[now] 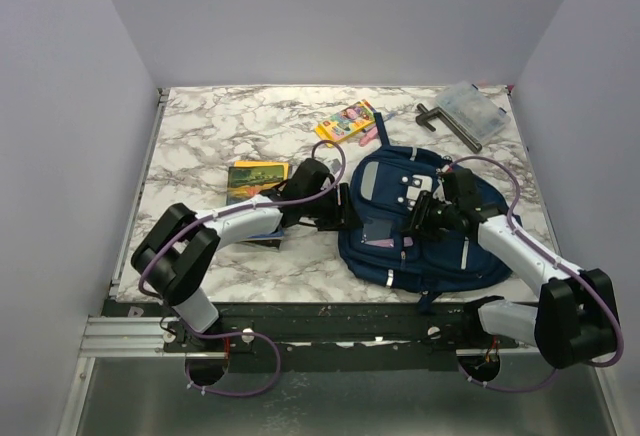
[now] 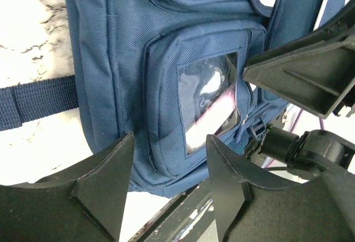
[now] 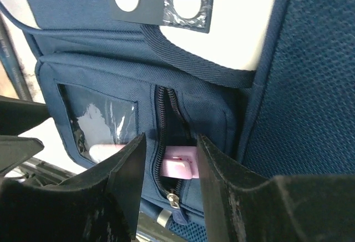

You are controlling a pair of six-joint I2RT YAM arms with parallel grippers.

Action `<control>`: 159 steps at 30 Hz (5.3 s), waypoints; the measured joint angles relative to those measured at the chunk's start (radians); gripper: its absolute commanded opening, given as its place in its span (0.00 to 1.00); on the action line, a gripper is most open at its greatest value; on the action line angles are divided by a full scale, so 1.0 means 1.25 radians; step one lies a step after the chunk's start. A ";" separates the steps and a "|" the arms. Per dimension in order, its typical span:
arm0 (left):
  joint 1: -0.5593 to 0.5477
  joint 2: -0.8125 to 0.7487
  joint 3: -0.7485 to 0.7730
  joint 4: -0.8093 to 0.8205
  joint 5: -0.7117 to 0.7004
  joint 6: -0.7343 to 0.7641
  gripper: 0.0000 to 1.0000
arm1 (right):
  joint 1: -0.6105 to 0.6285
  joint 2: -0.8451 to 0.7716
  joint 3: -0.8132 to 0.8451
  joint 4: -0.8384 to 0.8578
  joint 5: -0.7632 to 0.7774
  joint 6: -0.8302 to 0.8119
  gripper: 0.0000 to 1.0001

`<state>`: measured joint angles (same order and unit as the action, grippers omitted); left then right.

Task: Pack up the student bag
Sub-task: Place the stationery in the student bag, then adjust the stationery in the student bag.

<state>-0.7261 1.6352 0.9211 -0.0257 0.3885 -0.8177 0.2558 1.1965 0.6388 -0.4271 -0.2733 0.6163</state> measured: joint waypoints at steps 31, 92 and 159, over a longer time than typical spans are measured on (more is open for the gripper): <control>-0.105 -0.166 -0.090 0.080 -0.117 0.056 0.72 | 0.025 -0.043 -0.089 0.211 0.064 0.076 0.32; -0.180 -0.073 -0.031 0.145 -0.055 0.006 0.57 | 0.274 0.163 0.208 -0.199 0.535 0.035 0.01; -0.077 0.015 -0.014 0.032 -0.204 -0.021 0.32 | 0.016 -0.074 -0.177 0.367 0.104 0.194 0.16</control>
<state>-0.8219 1.6535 0.9031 0.0147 0.1337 -0.8444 0.2760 1.1042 0.4175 0.0319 -0.1432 0.8585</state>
